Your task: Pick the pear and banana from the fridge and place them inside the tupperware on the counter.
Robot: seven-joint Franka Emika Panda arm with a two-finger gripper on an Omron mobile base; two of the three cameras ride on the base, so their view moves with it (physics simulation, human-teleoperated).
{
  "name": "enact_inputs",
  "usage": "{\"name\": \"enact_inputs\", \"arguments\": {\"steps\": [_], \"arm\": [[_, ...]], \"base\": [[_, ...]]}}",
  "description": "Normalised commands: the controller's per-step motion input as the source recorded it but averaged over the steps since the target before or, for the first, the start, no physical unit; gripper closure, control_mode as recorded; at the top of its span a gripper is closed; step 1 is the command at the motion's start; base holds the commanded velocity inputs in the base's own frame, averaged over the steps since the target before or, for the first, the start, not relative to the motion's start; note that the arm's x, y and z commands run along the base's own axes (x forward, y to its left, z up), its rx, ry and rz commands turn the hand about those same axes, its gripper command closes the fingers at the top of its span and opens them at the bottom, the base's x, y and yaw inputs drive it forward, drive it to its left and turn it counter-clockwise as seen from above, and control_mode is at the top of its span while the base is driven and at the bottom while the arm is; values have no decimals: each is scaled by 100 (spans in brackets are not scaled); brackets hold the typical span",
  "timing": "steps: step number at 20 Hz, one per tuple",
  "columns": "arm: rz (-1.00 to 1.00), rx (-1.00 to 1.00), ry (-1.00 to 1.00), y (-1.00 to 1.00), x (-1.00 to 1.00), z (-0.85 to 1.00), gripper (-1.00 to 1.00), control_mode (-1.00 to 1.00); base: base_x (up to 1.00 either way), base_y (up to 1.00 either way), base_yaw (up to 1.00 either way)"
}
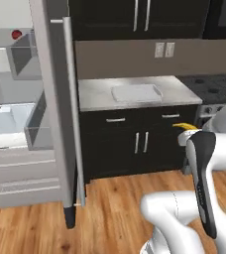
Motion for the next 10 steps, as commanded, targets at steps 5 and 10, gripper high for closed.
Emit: {"name": "enact_inputs", "arguments": {"steps": [5, 10], "arm": [[0, 0, 0, 0, 0, 0, 100, 100], [0, 0, 0, 0, 0, 0, 100, 100]], "base": [[64, -79, 50], [72, -68, 11]]}}
